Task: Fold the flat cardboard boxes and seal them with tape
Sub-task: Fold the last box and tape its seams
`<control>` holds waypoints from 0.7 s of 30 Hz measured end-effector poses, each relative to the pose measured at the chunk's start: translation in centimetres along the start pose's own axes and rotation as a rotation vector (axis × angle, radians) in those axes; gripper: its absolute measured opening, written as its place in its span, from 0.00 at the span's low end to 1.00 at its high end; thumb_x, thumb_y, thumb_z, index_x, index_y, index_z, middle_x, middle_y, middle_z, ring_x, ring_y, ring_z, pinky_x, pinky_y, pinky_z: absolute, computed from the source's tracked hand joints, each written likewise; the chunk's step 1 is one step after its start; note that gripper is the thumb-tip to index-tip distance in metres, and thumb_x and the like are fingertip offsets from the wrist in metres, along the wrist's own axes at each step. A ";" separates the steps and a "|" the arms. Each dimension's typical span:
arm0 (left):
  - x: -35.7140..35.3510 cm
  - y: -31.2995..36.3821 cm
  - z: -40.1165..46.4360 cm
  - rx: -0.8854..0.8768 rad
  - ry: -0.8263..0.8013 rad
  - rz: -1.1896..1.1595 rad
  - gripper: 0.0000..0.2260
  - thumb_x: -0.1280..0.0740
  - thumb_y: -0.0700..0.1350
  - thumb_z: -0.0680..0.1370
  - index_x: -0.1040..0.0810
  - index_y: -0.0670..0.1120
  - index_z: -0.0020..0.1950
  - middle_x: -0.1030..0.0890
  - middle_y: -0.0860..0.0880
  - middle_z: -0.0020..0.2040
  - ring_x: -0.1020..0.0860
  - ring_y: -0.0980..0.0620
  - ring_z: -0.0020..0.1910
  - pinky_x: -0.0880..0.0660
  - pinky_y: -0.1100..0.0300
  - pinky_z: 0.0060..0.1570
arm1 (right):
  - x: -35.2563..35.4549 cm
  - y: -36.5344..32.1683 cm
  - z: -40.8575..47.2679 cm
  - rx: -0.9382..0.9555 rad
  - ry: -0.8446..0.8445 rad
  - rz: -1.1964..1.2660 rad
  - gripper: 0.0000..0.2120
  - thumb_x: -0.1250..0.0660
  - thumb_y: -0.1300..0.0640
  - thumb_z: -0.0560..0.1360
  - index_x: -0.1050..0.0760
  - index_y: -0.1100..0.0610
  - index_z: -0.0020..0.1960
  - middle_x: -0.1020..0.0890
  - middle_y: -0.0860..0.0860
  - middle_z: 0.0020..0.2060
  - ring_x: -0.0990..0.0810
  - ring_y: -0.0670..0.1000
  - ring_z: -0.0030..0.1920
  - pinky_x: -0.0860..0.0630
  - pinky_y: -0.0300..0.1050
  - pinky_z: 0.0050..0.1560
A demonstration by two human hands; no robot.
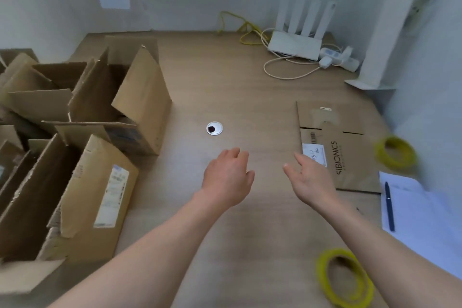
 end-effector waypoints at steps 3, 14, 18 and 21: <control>-2.9 3.6 2.7 0.021 -0.049 -0.036 0.15 0.41 0.53 0.80 0.29 0.46 0.62 0.27 0.50 0.56 0.29 0.46 0.59 0.30 0.54 0.45 | 2.0 5.2 2.8 -0.066 -0.008 0.048 0.23 0.39 0.48 0.78 0.30 0.57 0.71 0.23 0.54 0.65 0.26 0.57 0.62 0.30 0.48 0.55; -14.6 11.4 9.4 0.346 -0.230 -0.383 0.20 0.39 0.49 0.80 0.29 0.44 0.70 0.21 0.47 0.63 0.25 0.46 0.64 0.31 0.60 0.57 | 7.5 22.0 10.4 -0.201 -0.052 -0.083 0.24 0.34 0.47 0.76 0.30 0.57 0.68 0.23 0.57 0.63 0.25 0.61 0.62 0.29 0.51 0.53; -15.7 12.7 10.5 0.381 -0.225 -0.473 0.18 0.39 0.46 0.79 0.28 0.47 0.70 0.20 0.48 0.60 0.23 0.47 0.60 0.27 0.57 0.61 | 7.3 23.5 11.1 -0.236 -0.059 -0.065 0.24 0.34 0.46 0.75 0.29 0.56 0.67 0.22 0.56 0.62 0.24 0.61 0.61 0.30 0.50 0.51; -15.8 12.8 10.9 0.452 -0.207 -0.552 0.24 0.38 0.46 0.80 0.34 0.47 0.76 0.25 0.48 0.69 0.27 0.48 0.66 0.31 0.57 0.65 | 7.6 22.6 11.6 -0.241 -0.034 0.039 0.25 0.33 0.47 0.75 0.30 0.53 0.69 0.21 0.54 0.62 0.23 0.59 0.61 0.31 0.47 0.49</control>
Point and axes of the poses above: each hand's wrist, its own z-axis towards the middle knuckle, its own x-axis out of the back of the hand, y = z × x, the point moved 9 cm from there along z, towards the middle knuckle
